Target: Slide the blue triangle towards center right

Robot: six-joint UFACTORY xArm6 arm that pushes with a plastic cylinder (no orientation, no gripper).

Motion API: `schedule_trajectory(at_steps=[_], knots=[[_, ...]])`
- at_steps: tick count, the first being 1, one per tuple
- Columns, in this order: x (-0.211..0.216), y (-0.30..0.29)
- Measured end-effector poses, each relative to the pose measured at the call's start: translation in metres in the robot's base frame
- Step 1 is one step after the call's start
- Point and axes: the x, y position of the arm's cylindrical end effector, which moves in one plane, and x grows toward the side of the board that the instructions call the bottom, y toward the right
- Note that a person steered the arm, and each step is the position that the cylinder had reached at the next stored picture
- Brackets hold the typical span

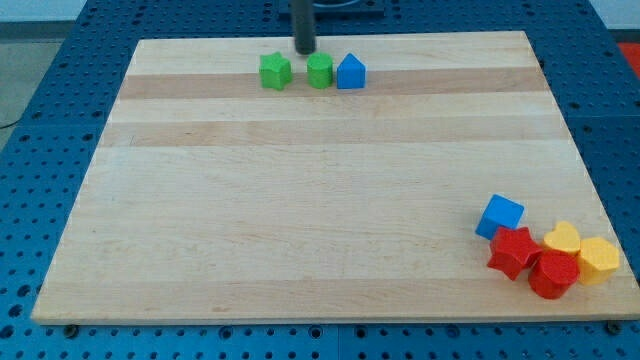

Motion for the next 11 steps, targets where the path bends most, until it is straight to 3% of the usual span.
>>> schedule_trajectory(at_steps=[2,6,9,11], knots=[[0.059,0.051],[0.179,0.054],[0.155,0.151],[0.176,0.160]])
